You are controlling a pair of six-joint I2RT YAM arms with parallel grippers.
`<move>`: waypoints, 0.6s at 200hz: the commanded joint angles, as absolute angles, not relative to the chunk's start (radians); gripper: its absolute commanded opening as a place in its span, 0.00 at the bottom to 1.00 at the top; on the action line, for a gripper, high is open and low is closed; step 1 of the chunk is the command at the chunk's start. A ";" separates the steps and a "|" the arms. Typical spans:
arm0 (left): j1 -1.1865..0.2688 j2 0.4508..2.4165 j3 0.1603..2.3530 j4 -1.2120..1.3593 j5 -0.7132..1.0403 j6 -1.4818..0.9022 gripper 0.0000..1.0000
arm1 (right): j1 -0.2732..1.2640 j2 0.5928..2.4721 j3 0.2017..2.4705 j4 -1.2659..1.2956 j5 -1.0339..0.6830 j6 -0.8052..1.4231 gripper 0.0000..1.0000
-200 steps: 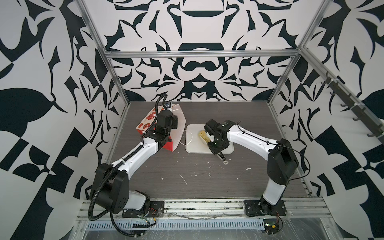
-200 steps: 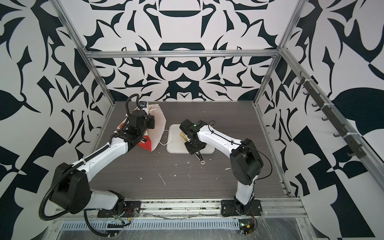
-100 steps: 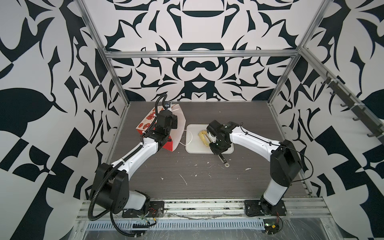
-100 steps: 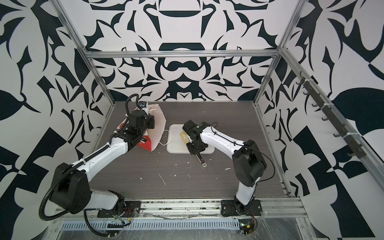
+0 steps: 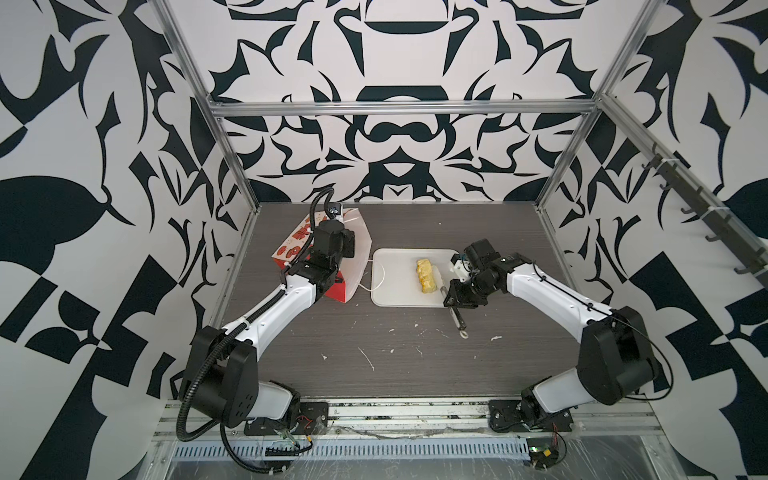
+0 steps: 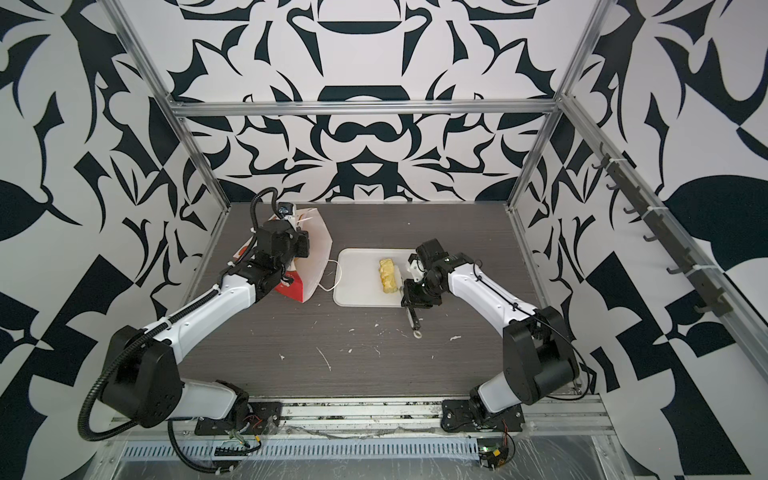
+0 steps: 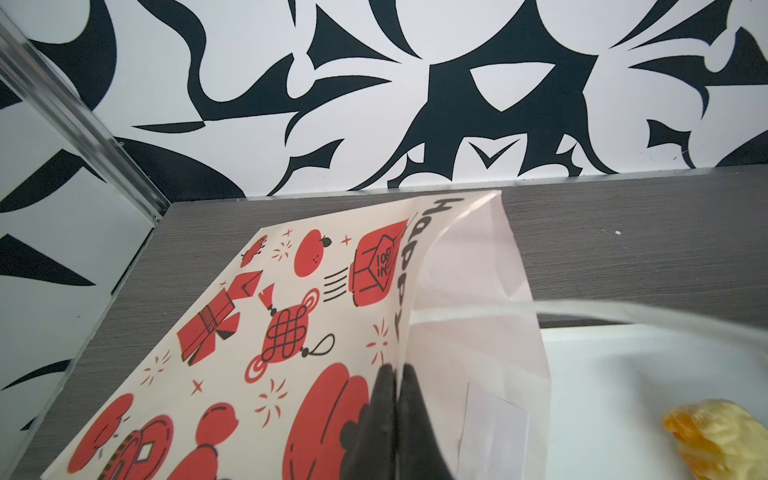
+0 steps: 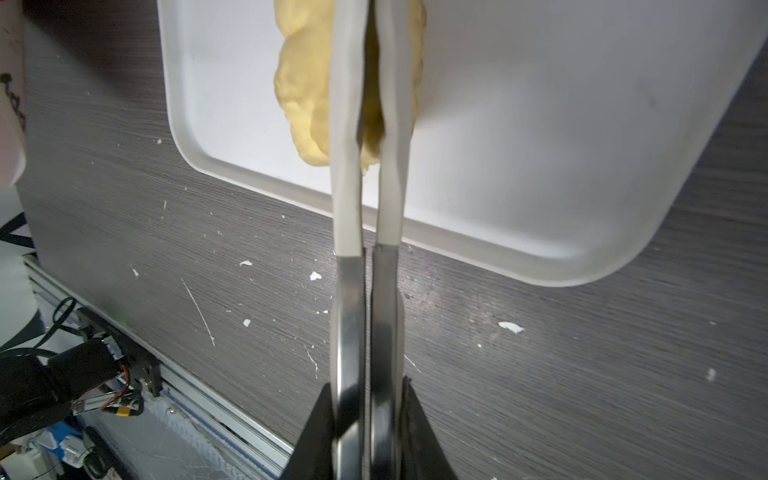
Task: Take the fake bread out of the paper bag
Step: 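Lower the bun onto the tray and open the tongs with the right gripper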
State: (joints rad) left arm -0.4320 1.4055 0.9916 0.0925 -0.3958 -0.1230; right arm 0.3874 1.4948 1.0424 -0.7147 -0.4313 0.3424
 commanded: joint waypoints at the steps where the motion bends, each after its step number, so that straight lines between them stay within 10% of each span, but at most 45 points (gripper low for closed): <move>1: -0.427 1.384 1.001 0.127 -0.395 -0.128 0.00 | 0.376 1.476 1.028 -0.666 -0.490 0.355 0.24; 120: -0.426 1.377 0.986 0.132 -0.394 -0.129 0.00 | 0.364 1.394 0.947 -0.774 -0.282 0.349 0.40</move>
State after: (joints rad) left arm -0.4320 1.4055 0.9916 0.0929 -0.3954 -0.1230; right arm 0.3668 1.4429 0.9581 -0.7261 -0.3439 0.3527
